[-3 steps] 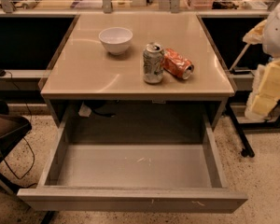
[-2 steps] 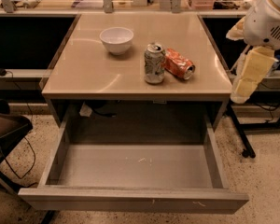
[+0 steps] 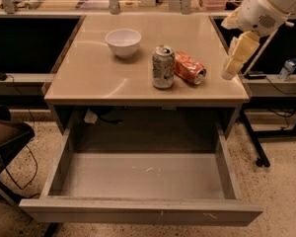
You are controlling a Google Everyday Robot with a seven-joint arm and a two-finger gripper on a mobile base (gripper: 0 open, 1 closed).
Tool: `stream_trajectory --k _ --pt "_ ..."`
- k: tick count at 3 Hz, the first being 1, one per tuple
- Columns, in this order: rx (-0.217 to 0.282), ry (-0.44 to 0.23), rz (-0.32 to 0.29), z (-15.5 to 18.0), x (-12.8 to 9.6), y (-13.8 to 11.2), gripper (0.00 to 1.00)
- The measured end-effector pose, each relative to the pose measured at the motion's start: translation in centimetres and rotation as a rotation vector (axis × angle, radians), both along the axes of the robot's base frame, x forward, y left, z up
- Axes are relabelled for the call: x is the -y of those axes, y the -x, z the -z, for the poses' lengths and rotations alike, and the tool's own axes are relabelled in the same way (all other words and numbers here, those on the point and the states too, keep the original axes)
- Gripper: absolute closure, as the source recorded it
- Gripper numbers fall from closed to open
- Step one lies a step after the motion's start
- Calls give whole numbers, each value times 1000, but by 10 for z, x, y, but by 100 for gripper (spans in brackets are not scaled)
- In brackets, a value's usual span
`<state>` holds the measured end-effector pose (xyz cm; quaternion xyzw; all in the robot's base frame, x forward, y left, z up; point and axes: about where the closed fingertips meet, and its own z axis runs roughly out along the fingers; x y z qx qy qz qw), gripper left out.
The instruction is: Place 7up can into top drawer
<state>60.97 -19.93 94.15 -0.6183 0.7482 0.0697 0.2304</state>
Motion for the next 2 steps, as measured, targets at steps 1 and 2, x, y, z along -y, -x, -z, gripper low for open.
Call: stream_trajectory --k 1,2 --pt "0 0 0 0 0 0 0" --pt "14 -113 -66 -2 -14 0 0"
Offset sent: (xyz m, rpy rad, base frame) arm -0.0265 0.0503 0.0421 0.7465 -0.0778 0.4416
